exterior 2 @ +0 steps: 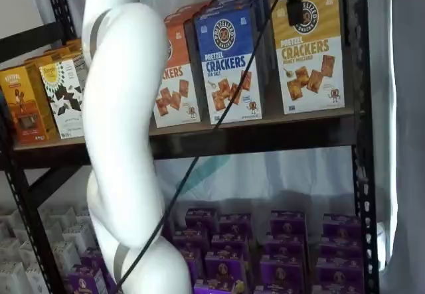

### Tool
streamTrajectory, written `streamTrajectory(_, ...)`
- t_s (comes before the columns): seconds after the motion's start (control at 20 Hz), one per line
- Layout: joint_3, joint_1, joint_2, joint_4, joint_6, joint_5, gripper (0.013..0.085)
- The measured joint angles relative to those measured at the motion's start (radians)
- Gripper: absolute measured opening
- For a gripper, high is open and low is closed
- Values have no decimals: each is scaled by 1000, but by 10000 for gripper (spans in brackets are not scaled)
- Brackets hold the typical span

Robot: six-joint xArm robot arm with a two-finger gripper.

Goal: Retrieve the yellow and white box located on the top shelf, the sixth one from the left

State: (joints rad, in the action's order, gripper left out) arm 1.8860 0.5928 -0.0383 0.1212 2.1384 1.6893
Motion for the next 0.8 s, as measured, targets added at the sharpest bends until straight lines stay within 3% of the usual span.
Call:
streamTrajectory(0.15, -1, 0, -1, -1, 0, -2, 690)
streamTrajectory(0.25, -1, 0, -2, 3, -1, -2, 610)
streamTrajectory(0.8, 13, 19, -16, 6, 11, 46, 610)
